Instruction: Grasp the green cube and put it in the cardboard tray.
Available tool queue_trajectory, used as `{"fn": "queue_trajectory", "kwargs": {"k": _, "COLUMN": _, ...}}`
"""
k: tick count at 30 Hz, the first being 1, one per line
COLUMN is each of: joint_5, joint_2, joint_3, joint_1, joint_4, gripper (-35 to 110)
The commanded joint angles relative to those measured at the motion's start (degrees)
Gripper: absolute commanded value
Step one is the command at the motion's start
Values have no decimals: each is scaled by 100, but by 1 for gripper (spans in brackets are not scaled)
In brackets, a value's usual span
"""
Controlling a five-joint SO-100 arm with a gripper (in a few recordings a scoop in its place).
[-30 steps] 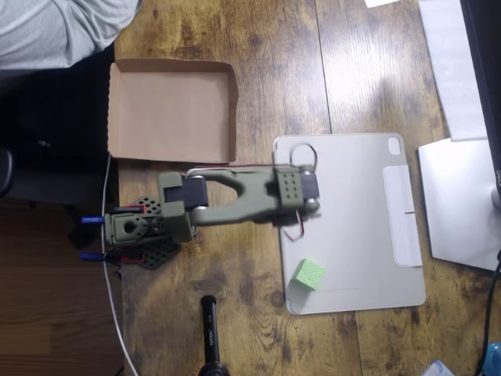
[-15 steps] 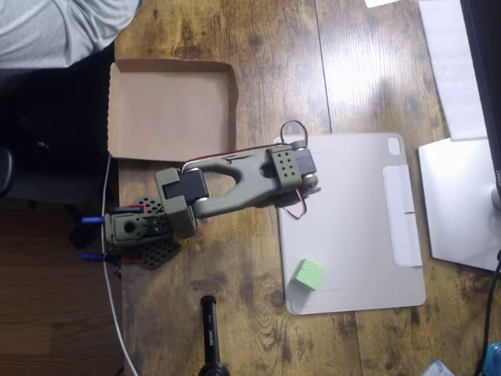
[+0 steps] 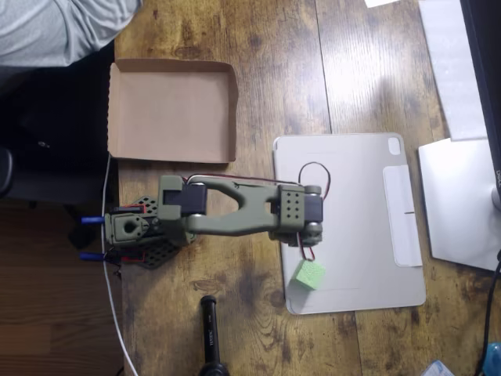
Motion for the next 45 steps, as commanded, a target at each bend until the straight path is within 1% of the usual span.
{"fn": "queue_trajectory", "kwargs": {"k": 1, "joint_5": -483, "joint_2": 404, "joint_3": 0, "joint_1": 483, "joint_4": -536, "gripper": 2}}
{"fn": "queue_trajectory", "kwargs": {"k": 4, "joint_5": -984, "joint_2": 457, "joint_3": 220, "joint_1": 721, "joint_4": -1195, "gripper": 3}}
{"fn": "queue_trajectory", "kwargs": {"k": 10, "joint_5": -1749, "joint_2": 404, "joint_3": 325, "joint_1": 888, "joint_4": -1626, "gripper": 6}}
{"fn": "queue_trajectory", "kwargs": {"k": 17, "joint_5": -1556, "joint_2": 510, "joint_3": -44, "joint_1": 1389, "joint_4": -1731, "gripper": 8}}
{"fn": "queue_trajectory", "kwargs": {"k": 20, "joint_5": -1714, "joint_2": 492, "joint_3": -79, "joint_1": 1477, "joint_4": -1767, "gripper": 10}}
{"fn": "queue_trajectory", "kwargs": {"k": 22, "joint_5": -1811, "joint_2": 483, "joint_3": -132, "joint_1": 1521, "joint_4": -1477, "gripper": 10}}
{"fn": "queue_trajectory", "kwargs": {"k": 24, "joint_5": -1890, "joint_2": 378, "joint_3": -431, "joint_1": 1415, "joint_4": -554, "gripper": 10}}
{"fn": "queue_trajectory", "kwargs": {"k": 27, "joint_5": -1854, "joint_2": 70, "joint_3": -1143, "joint_1": 1037, "joint_4": 1187, "gripper": 10}}
{"fn": "queue_trajectory", "kwargs": {"k": 29, "joint_5": -1679, "joint_2": -123, "joint_3": -1652, "joint_1": 809, "joint_4": 1916, "gripper": 10}}
{"fn": "queue_trajectory", "kwargs": {"k": 30, "joint_5": -1494, "joint_2": -211, "joint_3": -1881, "joint_1": 721, "joint_4": 2118, "gripper": 11}}
{"fn": "queue_trajectory", "kwargs": {"k": 33, "joint_5": -905, "joint_2": -466, "joint_3": -2197, "joint_1": 483, "joint_4": 2206, "gripper": 12}}
{"fn": "queue_trajectory", "kwargs": {"k": 35, "joint_5": -747, "joint_2": -747, "joint_3": -2241, "joint_1": 246, "joint_4": 2197, "gripper": 14}}
{"fn": "queue_trajectory", "kwargs": {"k": 37, "joint_5": -686, "joint_2": -1011, "joint_3": -2338, "joint_1": 185, "joint_4": 1934, "gripper": 17}}
{"fn": "queue_trajectory", "kwargs": {"k": 42, "joint_5": -932, "joint_2": -1793, "joint_3": -2918, "joint_1": 791, "joint_4": 1187, "gripper": 20}}
{"fn": "queue_trajectory", "kwargs": {"k": 45, "joint_5": -1081, "joint_2": -1951, "joint_3": -3278, "joint_1": 1081, "joint_4": 1169, "gripper": 20}}
